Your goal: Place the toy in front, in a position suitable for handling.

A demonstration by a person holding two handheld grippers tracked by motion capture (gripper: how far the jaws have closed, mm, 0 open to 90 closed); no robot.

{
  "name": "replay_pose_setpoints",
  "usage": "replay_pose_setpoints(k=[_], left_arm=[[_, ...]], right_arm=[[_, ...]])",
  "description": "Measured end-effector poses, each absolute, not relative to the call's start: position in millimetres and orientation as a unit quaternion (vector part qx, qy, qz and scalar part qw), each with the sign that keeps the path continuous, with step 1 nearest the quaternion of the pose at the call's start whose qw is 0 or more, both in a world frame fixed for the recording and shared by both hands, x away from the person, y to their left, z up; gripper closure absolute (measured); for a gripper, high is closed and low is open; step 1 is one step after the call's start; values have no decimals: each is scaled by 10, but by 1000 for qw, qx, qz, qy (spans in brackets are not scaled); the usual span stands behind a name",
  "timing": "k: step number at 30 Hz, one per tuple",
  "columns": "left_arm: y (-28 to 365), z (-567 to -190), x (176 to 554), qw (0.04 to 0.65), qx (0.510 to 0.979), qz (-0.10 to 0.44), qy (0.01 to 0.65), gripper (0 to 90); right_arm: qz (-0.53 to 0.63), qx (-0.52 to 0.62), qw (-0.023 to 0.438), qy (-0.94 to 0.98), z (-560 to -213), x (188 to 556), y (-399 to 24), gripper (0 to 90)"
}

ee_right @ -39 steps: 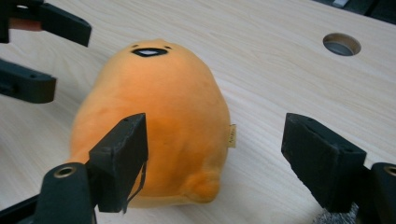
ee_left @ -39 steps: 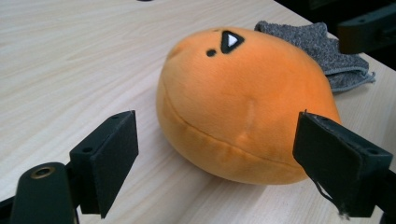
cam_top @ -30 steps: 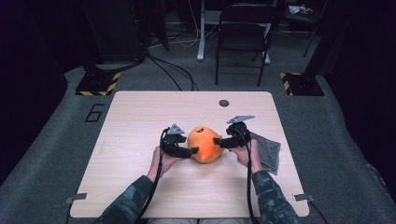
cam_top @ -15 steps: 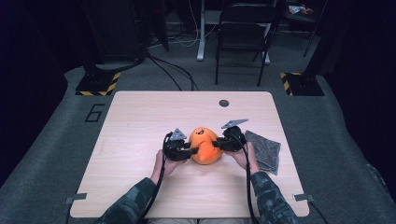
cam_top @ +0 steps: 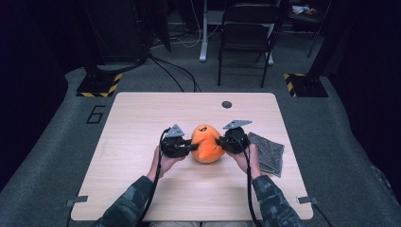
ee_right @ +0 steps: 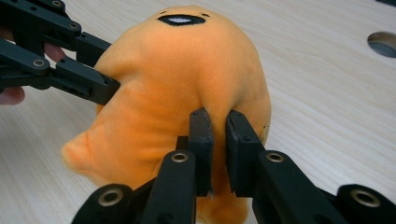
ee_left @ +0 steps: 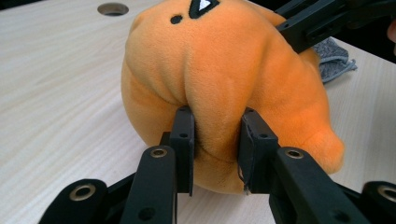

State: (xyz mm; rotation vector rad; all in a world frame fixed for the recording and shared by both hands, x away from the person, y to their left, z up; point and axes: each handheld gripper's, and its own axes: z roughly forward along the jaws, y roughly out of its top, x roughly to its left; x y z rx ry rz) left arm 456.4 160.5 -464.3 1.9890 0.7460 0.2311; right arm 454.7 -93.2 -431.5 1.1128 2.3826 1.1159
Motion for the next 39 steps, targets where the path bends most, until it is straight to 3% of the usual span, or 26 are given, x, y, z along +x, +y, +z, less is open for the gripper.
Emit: replay_pose_setpoints(k=[21,31,34,39], left_arm=[[1581,-4584,4775,469,844,52,254,694],[1547,-4813,4892,455,852,18,258,657],[1555,-4791,4870,454,851,21,262,565],[1573,-4740,4805,461,837,40,291,370]], right_arm=[[361,429,163,812,-4241,4240,-845,811],[338,437,155,819,-4492,4271,-797,777],[342,432,156,820,-4443,4295,-833,682],[347,421,159,823,-4325,4339,-924,423]])
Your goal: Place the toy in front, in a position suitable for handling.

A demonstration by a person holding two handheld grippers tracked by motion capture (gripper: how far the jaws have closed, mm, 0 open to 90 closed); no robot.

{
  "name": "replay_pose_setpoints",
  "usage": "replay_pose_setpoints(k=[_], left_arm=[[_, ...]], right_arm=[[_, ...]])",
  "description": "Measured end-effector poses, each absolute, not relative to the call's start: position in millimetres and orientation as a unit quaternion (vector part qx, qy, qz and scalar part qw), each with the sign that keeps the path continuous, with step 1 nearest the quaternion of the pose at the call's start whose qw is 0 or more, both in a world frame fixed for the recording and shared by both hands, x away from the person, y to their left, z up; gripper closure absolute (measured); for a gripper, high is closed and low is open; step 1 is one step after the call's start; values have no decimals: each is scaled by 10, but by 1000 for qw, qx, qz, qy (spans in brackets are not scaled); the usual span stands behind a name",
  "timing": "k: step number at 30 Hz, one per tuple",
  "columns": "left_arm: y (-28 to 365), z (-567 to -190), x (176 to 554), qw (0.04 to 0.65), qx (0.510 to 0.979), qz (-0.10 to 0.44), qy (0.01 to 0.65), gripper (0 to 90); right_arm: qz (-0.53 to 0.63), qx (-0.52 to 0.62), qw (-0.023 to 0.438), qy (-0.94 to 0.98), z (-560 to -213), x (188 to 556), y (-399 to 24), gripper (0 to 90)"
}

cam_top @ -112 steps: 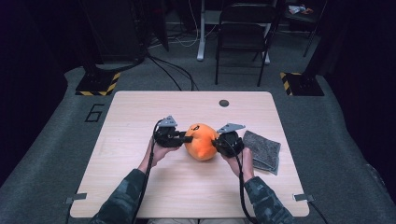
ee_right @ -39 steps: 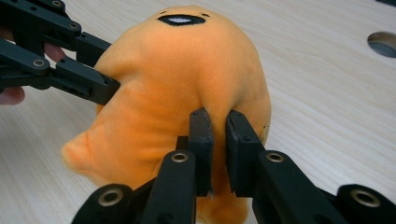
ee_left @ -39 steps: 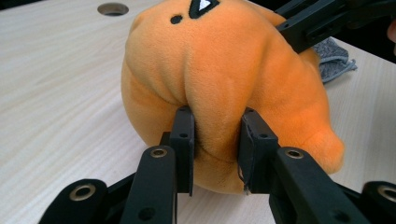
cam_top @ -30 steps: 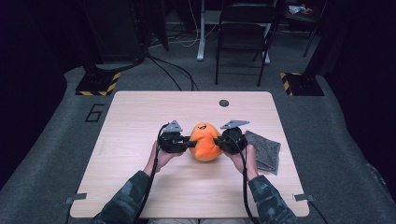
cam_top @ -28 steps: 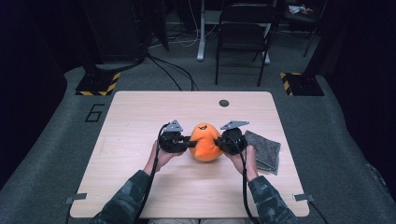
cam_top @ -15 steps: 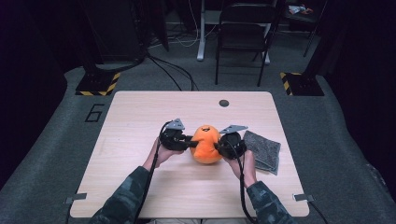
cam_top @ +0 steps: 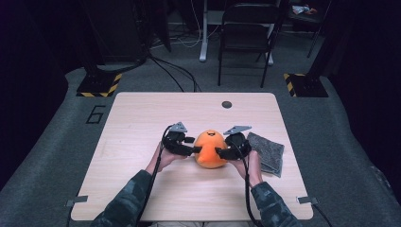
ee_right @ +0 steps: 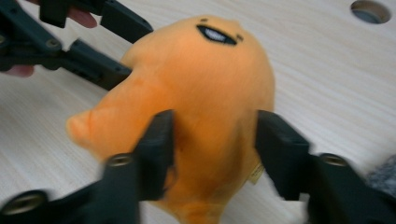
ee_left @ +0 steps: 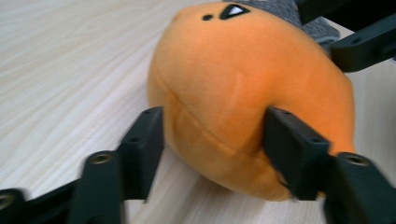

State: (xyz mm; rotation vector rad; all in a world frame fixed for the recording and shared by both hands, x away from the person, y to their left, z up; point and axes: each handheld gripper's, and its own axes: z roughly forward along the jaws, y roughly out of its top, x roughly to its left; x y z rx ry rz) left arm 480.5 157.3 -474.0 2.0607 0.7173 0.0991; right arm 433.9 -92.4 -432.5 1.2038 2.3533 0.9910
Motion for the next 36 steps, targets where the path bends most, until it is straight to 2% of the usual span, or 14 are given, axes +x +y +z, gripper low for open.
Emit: replay_pose_setpoints(k=[4,7,9,14,20,24,27,31,36], left_arm=[[1589,-4698,4723,466,831,52,301,288],[1591,-4662,4642,468,826,63,309,263],[1579,-4649,4582,469,823,65,314,246],[1513,-4645,4418,461,828,72,312,206],[1438,-4689,4266,454,830,90,309,218],[1387,-4751,4215,449,834,98,306,276],[1359,-4806,4206,445,835,107,307,397],[1341,-4863,4190,440,836,100,313,506],[1342,-4923,4177,442,836,110,305,655]], right_arm=[[367,408,160,820,-4217,4397,-1002,338],[371,404,176,817,-4195,4461,-1034,264],[368,391,187,823,-4215,4531,-1068,259],[377,389,176,822,-4270,4691,-1095,268],[397,395,152,814,-4317,4871,-1145,307],[395,391,113,823,-4414,4957,-1125,345],[390,381,86,834,-4487,5015,-1117,438],[388,382,45,838,-4573,5042,-1104,561],[393,377,27,838,-4606,5033,-1089,710]])
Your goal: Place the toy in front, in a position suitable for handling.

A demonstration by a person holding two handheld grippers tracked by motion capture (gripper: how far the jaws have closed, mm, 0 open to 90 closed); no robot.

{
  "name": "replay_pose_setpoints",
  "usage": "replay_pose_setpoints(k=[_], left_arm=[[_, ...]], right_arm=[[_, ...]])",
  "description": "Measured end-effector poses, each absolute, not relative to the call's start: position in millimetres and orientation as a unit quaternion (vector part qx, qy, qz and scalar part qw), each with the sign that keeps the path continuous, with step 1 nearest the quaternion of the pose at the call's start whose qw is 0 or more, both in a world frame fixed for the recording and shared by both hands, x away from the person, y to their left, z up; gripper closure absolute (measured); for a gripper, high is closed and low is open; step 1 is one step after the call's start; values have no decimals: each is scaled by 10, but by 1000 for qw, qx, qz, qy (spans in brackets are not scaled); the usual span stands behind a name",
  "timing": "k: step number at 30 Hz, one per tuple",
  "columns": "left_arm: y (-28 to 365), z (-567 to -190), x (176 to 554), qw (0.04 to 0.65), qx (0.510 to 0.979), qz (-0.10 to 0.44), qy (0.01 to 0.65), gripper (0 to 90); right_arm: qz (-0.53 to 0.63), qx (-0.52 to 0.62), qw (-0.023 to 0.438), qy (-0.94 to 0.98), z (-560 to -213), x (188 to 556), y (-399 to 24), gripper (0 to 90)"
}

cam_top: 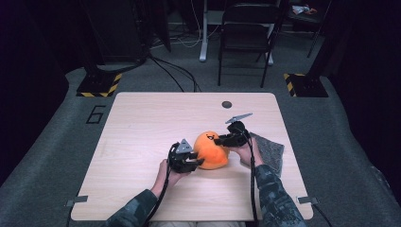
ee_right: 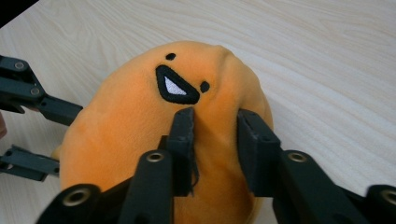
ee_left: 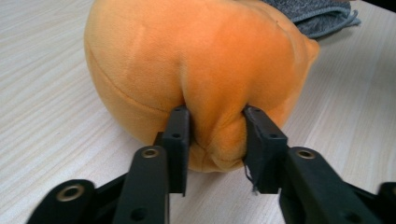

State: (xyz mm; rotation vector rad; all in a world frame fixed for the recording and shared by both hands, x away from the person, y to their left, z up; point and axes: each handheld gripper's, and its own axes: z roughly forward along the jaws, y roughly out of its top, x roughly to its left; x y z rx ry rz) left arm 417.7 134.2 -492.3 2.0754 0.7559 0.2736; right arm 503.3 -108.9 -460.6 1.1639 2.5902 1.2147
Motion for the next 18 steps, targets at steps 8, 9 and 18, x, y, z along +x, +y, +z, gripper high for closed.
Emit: replay_pose_setpoints(k=[8,9,18], left_arm=[[1388,-4876,4187,463,828,106,299,759],[1400,-4859,4190,464,828,101,298,762],[1503,-4723,4257,472,828,110,282,772]], right_arm=[[396,378,63,834,-4551,4962,-1038,838],[395,383,68,832,-4522,4942,-1034,849],[396,395,105,823,-4389,4837,-1024,871]])
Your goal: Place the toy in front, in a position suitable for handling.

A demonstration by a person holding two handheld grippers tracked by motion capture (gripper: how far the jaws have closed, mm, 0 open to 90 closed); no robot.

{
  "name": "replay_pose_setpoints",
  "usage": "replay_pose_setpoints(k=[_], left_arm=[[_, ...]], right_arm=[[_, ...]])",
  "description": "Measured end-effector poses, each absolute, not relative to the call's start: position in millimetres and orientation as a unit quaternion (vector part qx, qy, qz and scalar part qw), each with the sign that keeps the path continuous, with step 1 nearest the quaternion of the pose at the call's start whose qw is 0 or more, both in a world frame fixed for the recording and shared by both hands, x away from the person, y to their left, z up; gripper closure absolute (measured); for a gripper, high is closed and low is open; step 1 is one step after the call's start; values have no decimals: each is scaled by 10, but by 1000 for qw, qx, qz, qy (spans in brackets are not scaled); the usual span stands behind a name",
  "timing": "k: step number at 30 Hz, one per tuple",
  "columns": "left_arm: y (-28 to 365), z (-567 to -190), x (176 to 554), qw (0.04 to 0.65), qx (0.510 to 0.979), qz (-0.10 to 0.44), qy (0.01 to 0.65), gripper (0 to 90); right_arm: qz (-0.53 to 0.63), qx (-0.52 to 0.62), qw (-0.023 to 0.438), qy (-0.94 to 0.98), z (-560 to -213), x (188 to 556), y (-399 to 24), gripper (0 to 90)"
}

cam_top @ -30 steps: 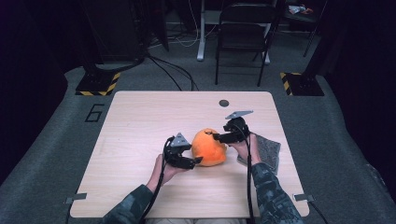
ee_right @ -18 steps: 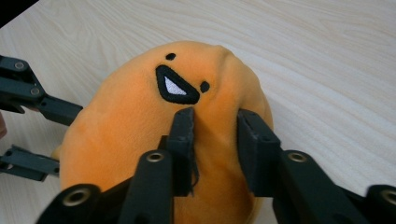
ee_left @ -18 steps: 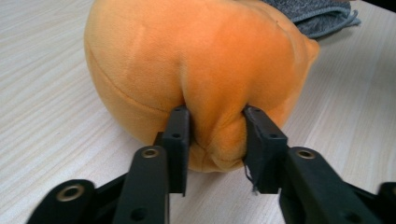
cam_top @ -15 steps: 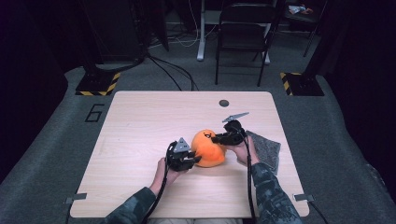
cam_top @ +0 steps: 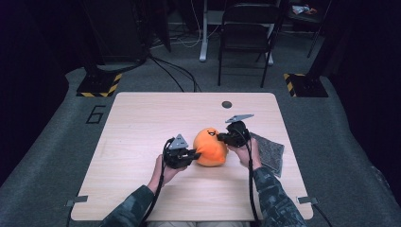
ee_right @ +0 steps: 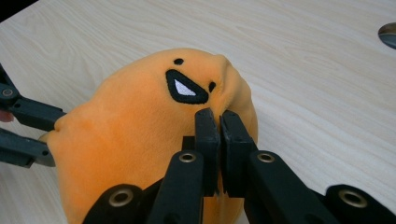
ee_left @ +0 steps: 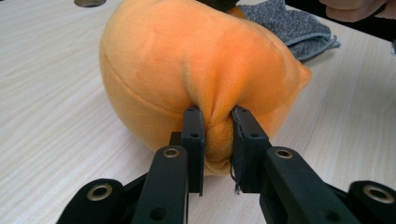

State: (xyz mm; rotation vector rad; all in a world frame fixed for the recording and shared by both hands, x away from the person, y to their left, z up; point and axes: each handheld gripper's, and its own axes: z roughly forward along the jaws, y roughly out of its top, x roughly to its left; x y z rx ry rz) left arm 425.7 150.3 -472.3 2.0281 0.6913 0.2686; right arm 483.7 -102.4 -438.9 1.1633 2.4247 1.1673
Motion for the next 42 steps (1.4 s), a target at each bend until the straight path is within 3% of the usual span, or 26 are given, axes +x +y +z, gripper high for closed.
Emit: replay_pose_setpoints(k=[18,32,35,38,42], left_arm=[[1546,-4532,4496,480,833,95,258,781],[1558,-4748,4734,452,849,66,266,782],[1560,-4789,4755,457,845,60,272,779],[1577,-4761,4741,459,843,58,275,720],[1612,-4712,4739,462,832,61,301,528]], right_arm=[[404,428,134,797,-4180,4531,-1175,874],[365,452,131,803,-4378,4419,-1081,867],[361,455,123,804,-4506,4437,-1058,825],[361,453,128,805,-4440,4451,-1085,711],[372,442,136,805,-4364,4481,-1203,486]])
